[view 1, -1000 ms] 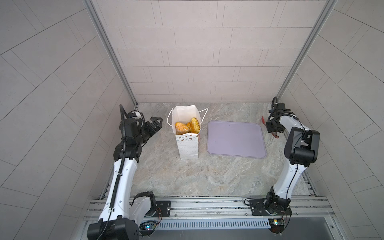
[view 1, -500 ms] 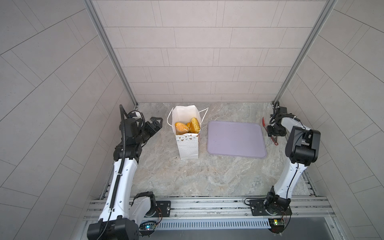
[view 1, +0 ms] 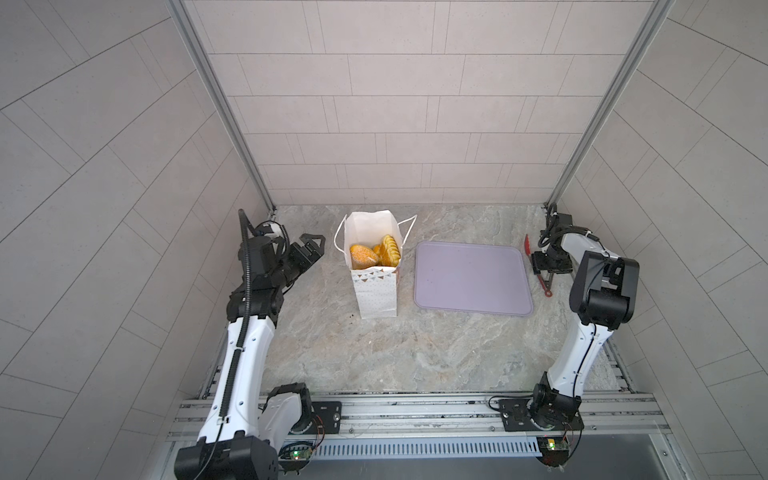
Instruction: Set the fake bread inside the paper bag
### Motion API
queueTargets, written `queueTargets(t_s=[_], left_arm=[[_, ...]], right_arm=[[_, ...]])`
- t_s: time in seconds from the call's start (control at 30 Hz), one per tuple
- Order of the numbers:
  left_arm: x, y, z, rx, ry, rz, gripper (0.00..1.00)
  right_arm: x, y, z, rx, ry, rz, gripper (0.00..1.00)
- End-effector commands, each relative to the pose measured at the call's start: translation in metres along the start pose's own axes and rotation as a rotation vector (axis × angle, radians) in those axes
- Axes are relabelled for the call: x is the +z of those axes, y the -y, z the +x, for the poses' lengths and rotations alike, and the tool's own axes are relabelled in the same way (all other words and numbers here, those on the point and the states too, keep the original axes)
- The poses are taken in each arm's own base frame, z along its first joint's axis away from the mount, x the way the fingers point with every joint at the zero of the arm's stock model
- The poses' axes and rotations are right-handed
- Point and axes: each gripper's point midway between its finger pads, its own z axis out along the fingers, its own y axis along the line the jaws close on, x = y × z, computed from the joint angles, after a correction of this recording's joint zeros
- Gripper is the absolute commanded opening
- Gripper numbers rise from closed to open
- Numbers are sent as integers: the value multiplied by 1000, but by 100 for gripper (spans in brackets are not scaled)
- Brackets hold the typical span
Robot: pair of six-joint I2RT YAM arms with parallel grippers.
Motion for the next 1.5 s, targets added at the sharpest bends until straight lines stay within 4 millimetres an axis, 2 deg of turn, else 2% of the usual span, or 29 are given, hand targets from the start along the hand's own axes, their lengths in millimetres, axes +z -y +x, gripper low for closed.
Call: queueTargets(t_s=[0.0, 0.03, 0.07, 0.23, 0.43, 0.53, 0.67, 0.73, 0.77, 0.87, 1.07, 1.13, 1.23, 1.3, 1.37, 1.47], left_arm=[[-6, 9, -7, 20, 26, 26, 96], [-5, 9, -8, 20, 27, 25, 96], [-6, 10, -9, 20, 30, 24, 97], [-3, 4, -11, 15, 35, -1, 97], [8, -19, -13, -13, 34, -93, 96], [9, -39, -16, -17, 54, -185, 97], [7, -66, -20, -4, 95, -307, 98], [3, -80, -27, 18, 155, -374, 99], [-1, -88, -31, 29, 199, -411, 100], [1, -99, -38, 57, 280, -432, 100], [-4, -123, -62, 252, 418, -565, 100], [-6, -145, -68, 238, 507, -644, 100], [-1, -179, -59, 196, 537, -720, 100], [12, -191, -52, 229, 493, -731, 100], [24, -202, -36, 249, 430, -747, 100], [36, -207, -19, 369, 384, -784, 100]], right_arm=[[-27, 9, -13, 15, 42, 31, 86], [-32, 10, -16, 16, 55, 33, 89], [-39, 12, -21, 20, 71, 34, 99], [-78, 5, -45, 40, 183, 35, 99], [-141, -30, -65, 64, 422, 107, 99], [-175, -44, -61, 92, 579, 153, 99], [-225, -55, -49, 180, 888, 86, 99], [-243, -58, -41, 220, 1005, 17, 99], [-245, -58, -37, 230, 1051, 15, 99], [-243, -53, -27, 313, 1146, 6, 99], [-207, -45, -17, 348, 941, 92, 99], [-196, -44, -11, 338, 902, 117, 99], [-186, -42, 1, 369, 944, 117, 99], [-176, -45, 11, 363, 985, 117, 99], [-154, -48, 27, 318, 966, 137, 99], [-127, -51, 41, 281, 911, 173, 99]])
